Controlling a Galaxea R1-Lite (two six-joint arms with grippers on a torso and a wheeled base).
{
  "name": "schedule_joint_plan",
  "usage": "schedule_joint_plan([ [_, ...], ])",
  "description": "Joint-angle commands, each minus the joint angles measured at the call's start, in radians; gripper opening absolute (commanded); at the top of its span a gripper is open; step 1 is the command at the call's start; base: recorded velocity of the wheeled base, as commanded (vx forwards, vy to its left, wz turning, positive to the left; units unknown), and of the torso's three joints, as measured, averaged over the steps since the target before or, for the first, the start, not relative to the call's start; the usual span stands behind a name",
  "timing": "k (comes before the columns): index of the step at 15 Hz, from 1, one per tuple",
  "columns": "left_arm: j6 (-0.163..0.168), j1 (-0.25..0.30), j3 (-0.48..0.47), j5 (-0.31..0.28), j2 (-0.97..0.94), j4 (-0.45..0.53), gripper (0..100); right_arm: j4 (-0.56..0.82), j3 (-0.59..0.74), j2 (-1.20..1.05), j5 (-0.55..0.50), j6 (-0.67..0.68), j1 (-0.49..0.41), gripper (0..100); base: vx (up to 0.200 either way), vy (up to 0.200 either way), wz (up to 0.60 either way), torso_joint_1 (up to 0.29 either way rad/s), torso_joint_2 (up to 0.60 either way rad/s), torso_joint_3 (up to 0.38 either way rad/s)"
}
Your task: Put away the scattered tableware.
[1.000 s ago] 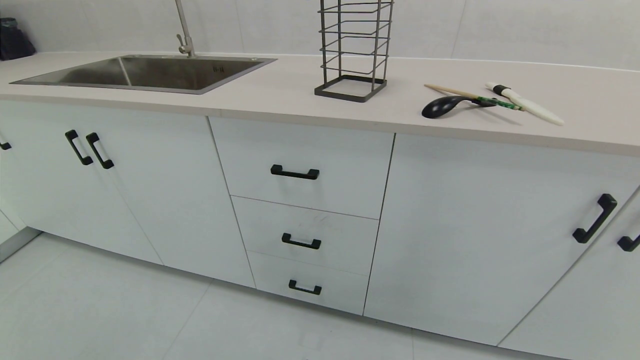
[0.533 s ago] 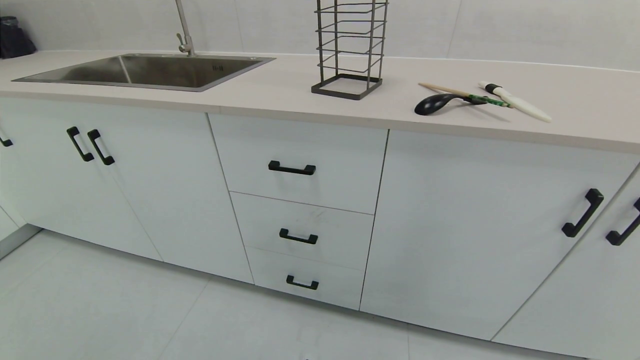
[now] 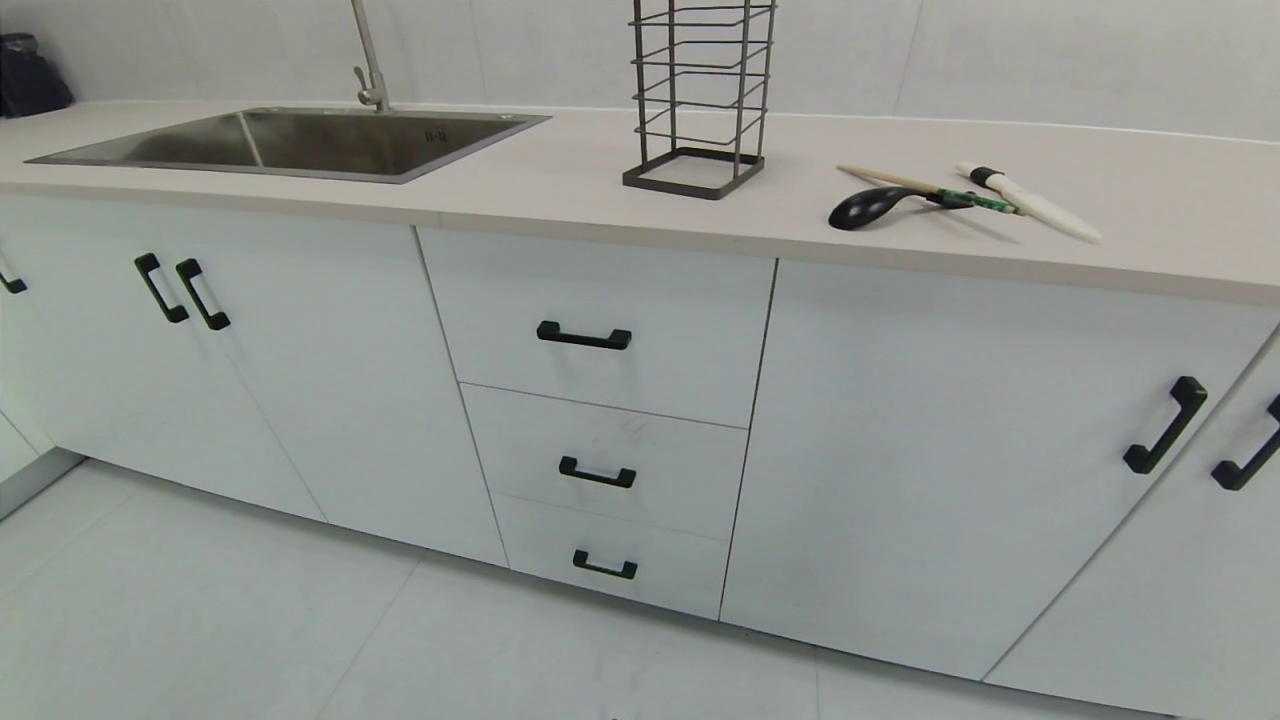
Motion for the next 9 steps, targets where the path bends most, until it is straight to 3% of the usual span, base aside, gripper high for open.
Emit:
schedule_joint_plan([
  [1, 0.046, 0.003, 0.0, -0.047, -0.003, -0.006, 100, 0.0, 0.0, 0.001, 0.0, 0.0, 0.0, 0, 0.0, 0.0, 0.0, 0.0, 0.0, 0.0],
  [2, 0.083, 0.003, -0.002, -0.064, -0.003, -0.031, 100, 0.0, 0.0, 0.001, 0.0, 0.0, 0.0, 0, 0.0, 0.0, 0.0, 0.0, 0.0, 0.0],
  [3, 0.082, 0.007, -0.137, -0.134, 0.034, -0.223, 100, 0.0, 0.0, 0.001, 0.001, 0.0, 0.0, 0, 0.0, 0.0, 0.0, 0.0, 0.0, 0.0],
  [4, 0.094, 0.017, -0.285, -0.188, 0.157, -0.293, 100, 0.0, 0.0, 0.001, 0.0, 0.0, 0.0, 0, 0.0, 0.0, 0.0, 0.0, 0.0, 0.0],
  [5, 0.1, 0.018, -0.31, -0.197, 0.175, -0.293, 100, 0.0, 0.0, 0.001, 0.0, 0.001, 0.0, 0, 0.0, 0.0, 0.0, 0.0, 0.0, 0.0],
  [6, 0.109, -0.002, -0.396, -0.291, 0.27, -0.276, 100, 0.0, 0.0, 0.001, 0.0, 0.003, -0.001, 0, 0.0, 0.0, 0.0, 0.0, 0.0, 0.0],
  [7, 0.119, -0.006, -0.388, -0.343, 0.296, -0.275, 100, 0.0, 0.0, 0.001, 0.0, 0.003, -0.001, 0, 0.0, 0.0, 0.0, 0.0, 0.0, 0.0],
  [8, 0.218, -0.008, -0.33, -0.461, 0.336, -0.253, 100, 0.0, 0.0, 0.001, 0.0, 0.003, -0.001, 0, 0.0, 0.0, 0.0, 0.0, 0.0, 0.0],
  [9, 0.224, -0.008, -0.327, -0.464, 0.341, -0.252, 100, 0.0, 0.0, 0.001, 0.001, 0.003, -0.001, 0, 0.0, 0.0, 0.0, 0.0, 0.0, 0.0],
])
